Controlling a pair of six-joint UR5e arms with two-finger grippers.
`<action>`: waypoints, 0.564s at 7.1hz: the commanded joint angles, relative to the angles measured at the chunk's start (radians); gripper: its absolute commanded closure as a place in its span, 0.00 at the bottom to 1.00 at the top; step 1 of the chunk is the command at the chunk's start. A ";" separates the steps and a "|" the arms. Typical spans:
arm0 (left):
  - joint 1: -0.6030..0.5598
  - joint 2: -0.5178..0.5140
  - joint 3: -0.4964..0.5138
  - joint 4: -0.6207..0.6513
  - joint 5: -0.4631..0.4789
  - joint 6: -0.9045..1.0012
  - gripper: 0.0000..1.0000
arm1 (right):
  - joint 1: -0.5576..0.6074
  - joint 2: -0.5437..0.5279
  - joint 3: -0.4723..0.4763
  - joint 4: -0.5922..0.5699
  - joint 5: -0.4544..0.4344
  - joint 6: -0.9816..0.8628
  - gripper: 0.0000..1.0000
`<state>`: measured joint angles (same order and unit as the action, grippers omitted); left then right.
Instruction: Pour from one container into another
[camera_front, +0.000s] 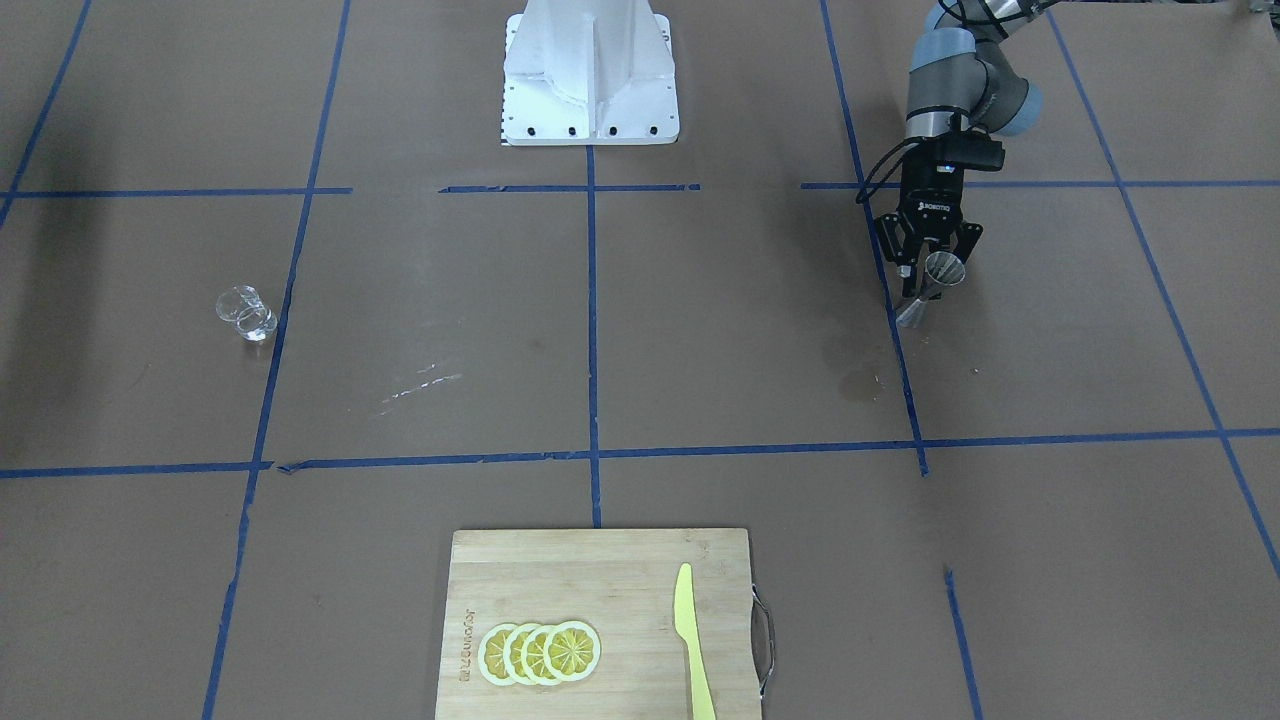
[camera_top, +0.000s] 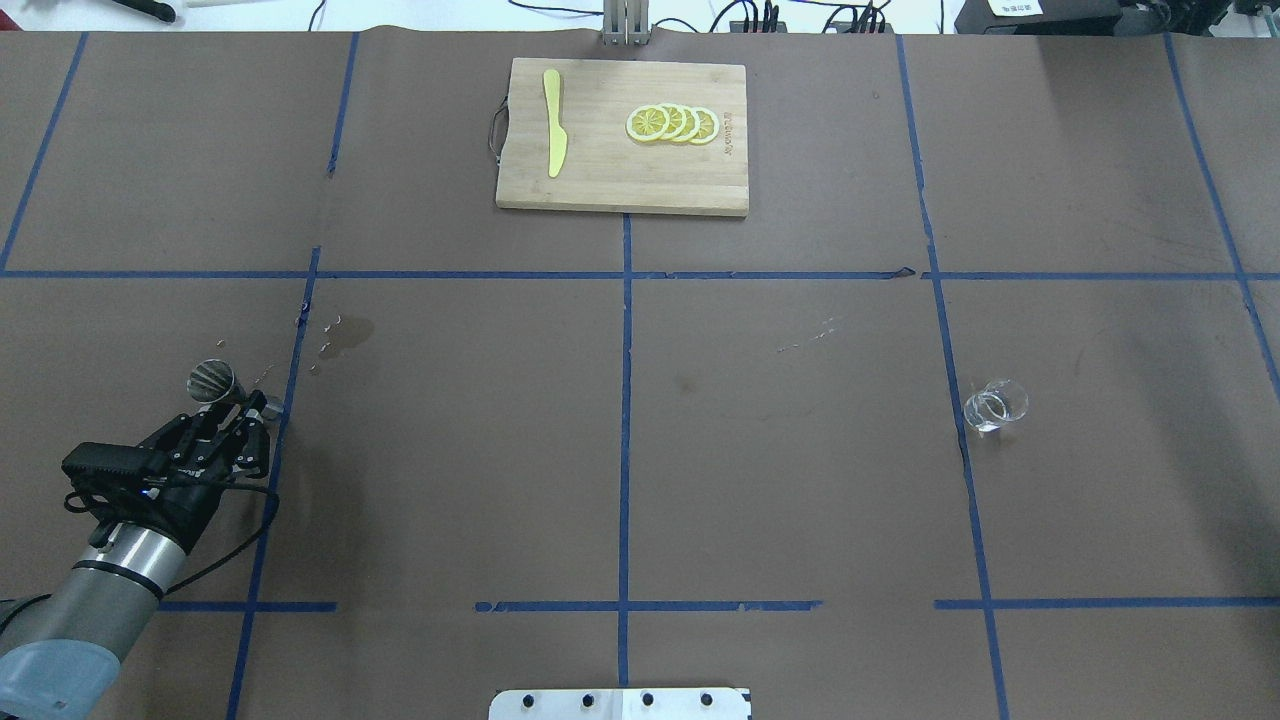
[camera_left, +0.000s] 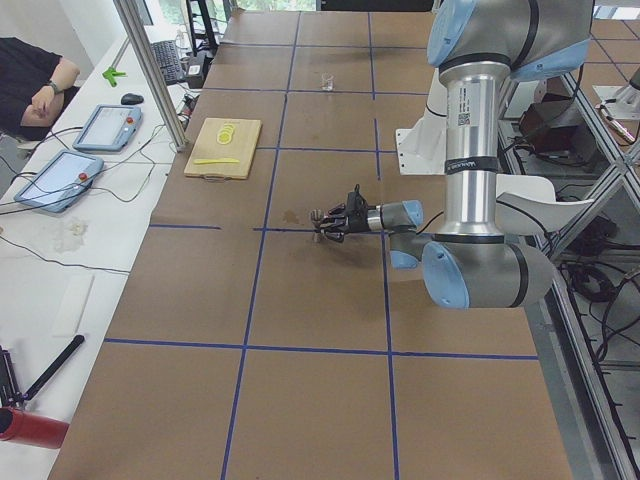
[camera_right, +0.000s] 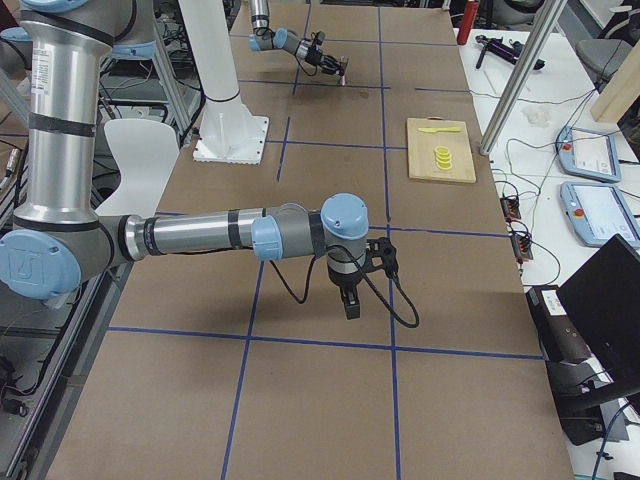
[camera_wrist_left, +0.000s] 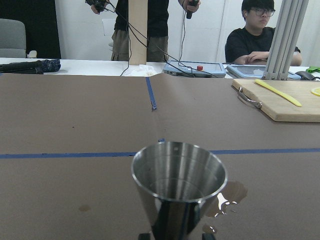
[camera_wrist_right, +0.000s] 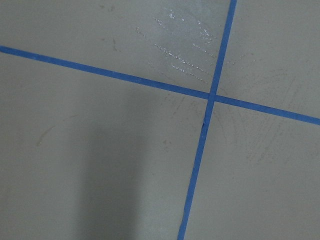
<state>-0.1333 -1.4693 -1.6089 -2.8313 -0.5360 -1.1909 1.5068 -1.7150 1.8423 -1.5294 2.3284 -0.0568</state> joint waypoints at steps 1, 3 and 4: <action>-0.002 0.000 -0.002 0.000 0.013 -0.001 0.59 | 0.000 0.000 0.000 0.000 0.000 0.000 0.00; 0.000 0.000 0.001 0.000 0.025 -0.001 0.59 | 0.000 0.000 0.000 0.000 0.000 0.000 0.00; 0.000 -0.002 0.003 0.000 0.025 -0.001 0.58 | 0.001 0.000 0.000 0.000 0.000 0.000 0.00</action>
<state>-0.1336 -1.4701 -1.6082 -2.8317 -0.5138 -1.1919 1.5066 -1.7150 1.8423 -1.5294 2.3286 -0.0568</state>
